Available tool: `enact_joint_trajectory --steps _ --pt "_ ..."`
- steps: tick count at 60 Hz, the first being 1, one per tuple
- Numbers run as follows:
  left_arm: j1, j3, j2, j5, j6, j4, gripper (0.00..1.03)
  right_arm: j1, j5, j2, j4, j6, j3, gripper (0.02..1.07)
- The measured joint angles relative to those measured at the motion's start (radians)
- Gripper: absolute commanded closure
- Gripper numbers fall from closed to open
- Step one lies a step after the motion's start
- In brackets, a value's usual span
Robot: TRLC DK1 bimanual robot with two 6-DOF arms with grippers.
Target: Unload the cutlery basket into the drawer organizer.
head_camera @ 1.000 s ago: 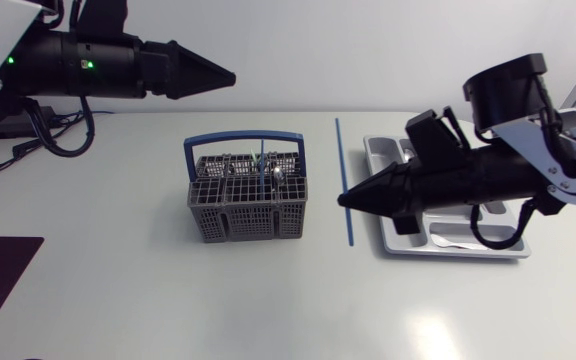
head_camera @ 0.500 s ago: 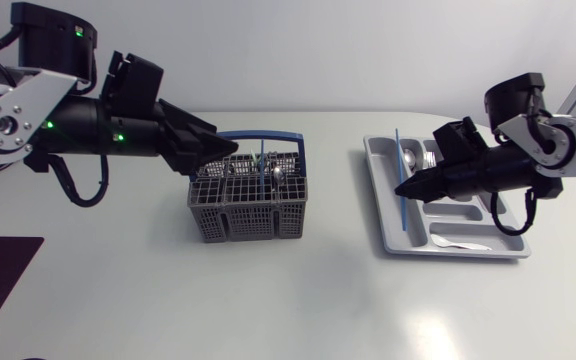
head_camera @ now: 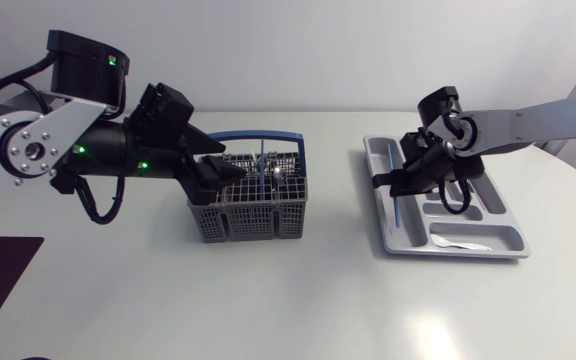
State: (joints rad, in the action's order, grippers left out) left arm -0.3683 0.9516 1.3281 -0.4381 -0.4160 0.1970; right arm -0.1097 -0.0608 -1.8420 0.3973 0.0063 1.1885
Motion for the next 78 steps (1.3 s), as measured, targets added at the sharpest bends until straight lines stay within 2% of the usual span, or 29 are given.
enact_joint_trajectory --steps 6,8,18,19,22,26,29,43,57,67,78 --pt "-0.026 -0.028 0.008 0.04 -0.01 -0.065 0.07 0.0 0.007 -0.04 0.0 0.014 0.021 0.96" --pt "-0.037 -0.044 0.01 0.06 -0.012 -0.097 0.07 0.0 0.009 -0.049 -0.001 0.015 0.024 0.9" --pt "-0.095 -0.119 0.027 0.15 -0.027 -0.229 0.07 0.0 0.011 -0.081 -0.004 0.017 0.033 0.41" --pt "-0.1 -0.122 0.031 0.157 -0.028 -0.235 0.07 0.0 0.011 -0.081 -0.004 0.017 0.033 0.33" --pt "-0.113 -0.132 0.045 0.173 -0.03 -0.264 0.07 0.0 0.01 -0.082 -0.004 0.017 0.033 0.21" --pt "-0.121 -0.139 0.063 0.185 -0.03 -0.298 0.07 0.004 0.013 -0.079 -0.005 0.016 0.033 0.12" --pt "-0.124 -0.139 0.077 0.188 -0.03 -0.318 0.07 0.013 0.006 -0.073 -0.008 0.016 0.032 0.09" --pt "-0.134 -0.139 0.159 0.256 -0.029 -0.439 0.07 0.027 -0.034 0.048 -0.111 -0.012 -0.058 0.09" --pt "-0.144 -0.133 0.233 0.287 -0.002 -0.499 0.08 0.027 -0.062 0.125 -0.167 -0.041 -0.147 0.09" --pt "-0.144 -0.107 0.276 0.299 0.031 -0.535 0.12 0.026 -0.072 0.163 -0.193 -0.063 -0.187 0.09" --pt "-0.144 -0.084 0.298 0.316 0.068 -0.565 0.23 0.023 -0.073 0.208 -0.2 -0.076 -0.215 0.1"
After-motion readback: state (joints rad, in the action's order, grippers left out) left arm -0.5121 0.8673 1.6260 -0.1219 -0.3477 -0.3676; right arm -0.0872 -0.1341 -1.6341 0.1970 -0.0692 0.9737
